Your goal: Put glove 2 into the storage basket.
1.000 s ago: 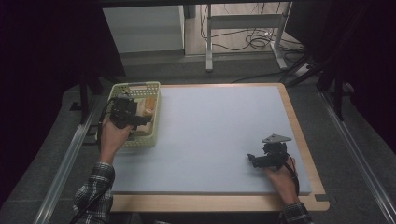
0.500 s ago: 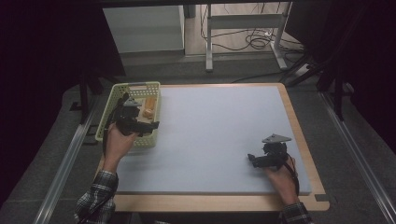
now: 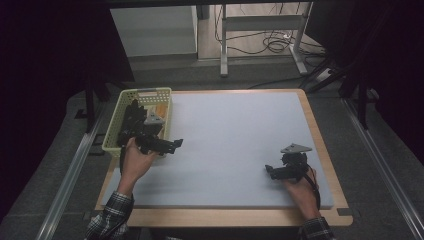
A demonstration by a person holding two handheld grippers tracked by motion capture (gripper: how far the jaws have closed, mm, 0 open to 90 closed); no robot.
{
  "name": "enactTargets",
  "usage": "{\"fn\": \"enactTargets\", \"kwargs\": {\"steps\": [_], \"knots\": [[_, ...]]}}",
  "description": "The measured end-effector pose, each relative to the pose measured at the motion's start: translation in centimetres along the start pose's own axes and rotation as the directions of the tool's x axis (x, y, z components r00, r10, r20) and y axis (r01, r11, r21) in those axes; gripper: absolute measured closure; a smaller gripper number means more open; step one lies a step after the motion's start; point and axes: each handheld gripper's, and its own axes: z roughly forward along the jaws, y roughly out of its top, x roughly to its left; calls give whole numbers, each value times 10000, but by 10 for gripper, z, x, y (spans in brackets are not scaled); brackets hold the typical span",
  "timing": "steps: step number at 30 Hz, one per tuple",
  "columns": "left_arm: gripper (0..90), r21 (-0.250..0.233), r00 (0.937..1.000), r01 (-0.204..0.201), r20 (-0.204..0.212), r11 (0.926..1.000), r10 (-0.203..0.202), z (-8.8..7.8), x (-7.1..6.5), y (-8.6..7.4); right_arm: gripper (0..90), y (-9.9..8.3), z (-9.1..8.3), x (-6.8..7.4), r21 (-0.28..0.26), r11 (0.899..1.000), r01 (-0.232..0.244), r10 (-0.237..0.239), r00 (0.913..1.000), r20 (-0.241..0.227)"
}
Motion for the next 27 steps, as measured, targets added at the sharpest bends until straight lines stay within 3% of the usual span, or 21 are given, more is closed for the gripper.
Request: {"fn": "enactTargets", "kwargs": {"steps": [14,19,27], "knots": [[8,-272,9945,-657,798,9975,677,11,-43,-7,22,0,0,0,-5,10000,18,-18,10000,13],[7,-279,9913,-800,1025,9964,825,21,-55,-18,22,0,0,0,-10,10000,36,-36,10000,21],[4,-160,9875,-729,1392,9972,745,40,-65,-45,22,0,0,0,-12,10000,32,-32,10000,14]]}}
